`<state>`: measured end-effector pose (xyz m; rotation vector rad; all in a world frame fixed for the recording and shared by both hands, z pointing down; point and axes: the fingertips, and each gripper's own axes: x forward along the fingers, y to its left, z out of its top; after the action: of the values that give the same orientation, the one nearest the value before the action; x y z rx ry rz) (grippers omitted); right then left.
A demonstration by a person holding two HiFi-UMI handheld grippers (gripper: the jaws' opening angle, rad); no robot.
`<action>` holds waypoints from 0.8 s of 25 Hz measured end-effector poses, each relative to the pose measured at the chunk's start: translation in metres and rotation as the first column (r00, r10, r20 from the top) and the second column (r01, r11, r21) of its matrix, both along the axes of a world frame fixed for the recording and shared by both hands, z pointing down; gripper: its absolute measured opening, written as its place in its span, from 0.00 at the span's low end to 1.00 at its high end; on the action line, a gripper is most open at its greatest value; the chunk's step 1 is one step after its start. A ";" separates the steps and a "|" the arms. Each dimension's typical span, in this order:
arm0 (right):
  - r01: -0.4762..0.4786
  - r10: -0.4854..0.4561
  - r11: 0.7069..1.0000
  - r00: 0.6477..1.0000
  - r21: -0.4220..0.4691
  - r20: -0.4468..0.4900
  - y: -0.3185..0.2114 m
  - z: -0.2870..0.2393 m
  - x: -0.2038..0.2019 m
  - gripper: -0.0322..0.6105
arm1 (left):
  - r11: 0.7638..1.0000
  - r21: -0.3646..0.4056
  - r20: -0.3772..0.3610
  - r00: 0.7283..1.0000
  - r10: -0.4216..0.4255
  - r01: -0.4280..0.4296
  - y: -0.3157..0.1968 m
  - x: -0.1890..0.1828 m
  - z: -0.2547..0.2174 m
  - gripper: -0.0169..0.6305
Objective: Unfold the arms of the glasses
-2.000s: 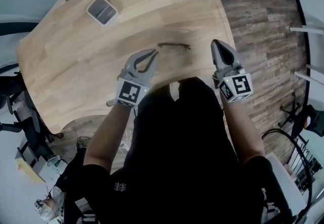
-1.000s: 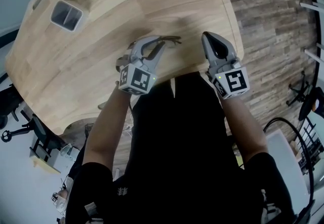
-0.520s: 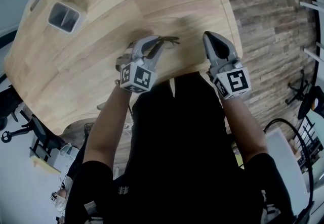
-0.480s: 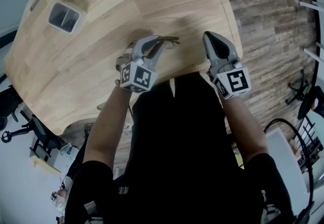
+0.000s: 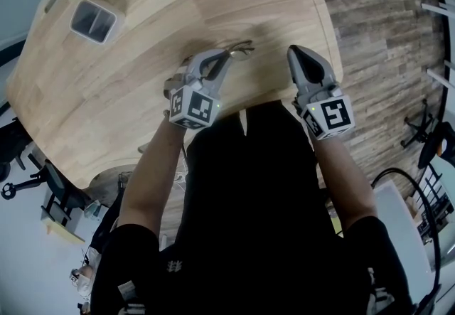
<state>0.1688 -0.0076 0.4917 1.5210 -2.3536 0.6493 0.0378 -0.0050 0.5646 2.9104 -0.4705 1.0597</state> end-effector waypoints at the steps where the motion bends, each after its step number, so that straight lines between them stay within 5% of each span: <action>1: 0.003 -0.003 1.000 1.000 -0.001 0.001 0.000 0.000 -0.002 0.05 | 1.000 0.003 -0.013 1.000 -0.008 0.008 -0.001 -0.001 -0.003 0.09; 20: 0.254 -0.253 0.966 0.967 -0.056 0.027 -0.004 0.002 -0.080 0.05 | 0.987 0.040 -0.147 0.978 -0.149 0.156 -0.012 -0.038 -0.046 0.09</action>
<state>0.0890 -0.0117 0.4939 1.1660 -2.4634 0.6660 0.0002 -0.0169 0.5191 2.9101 -0.7114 0.8246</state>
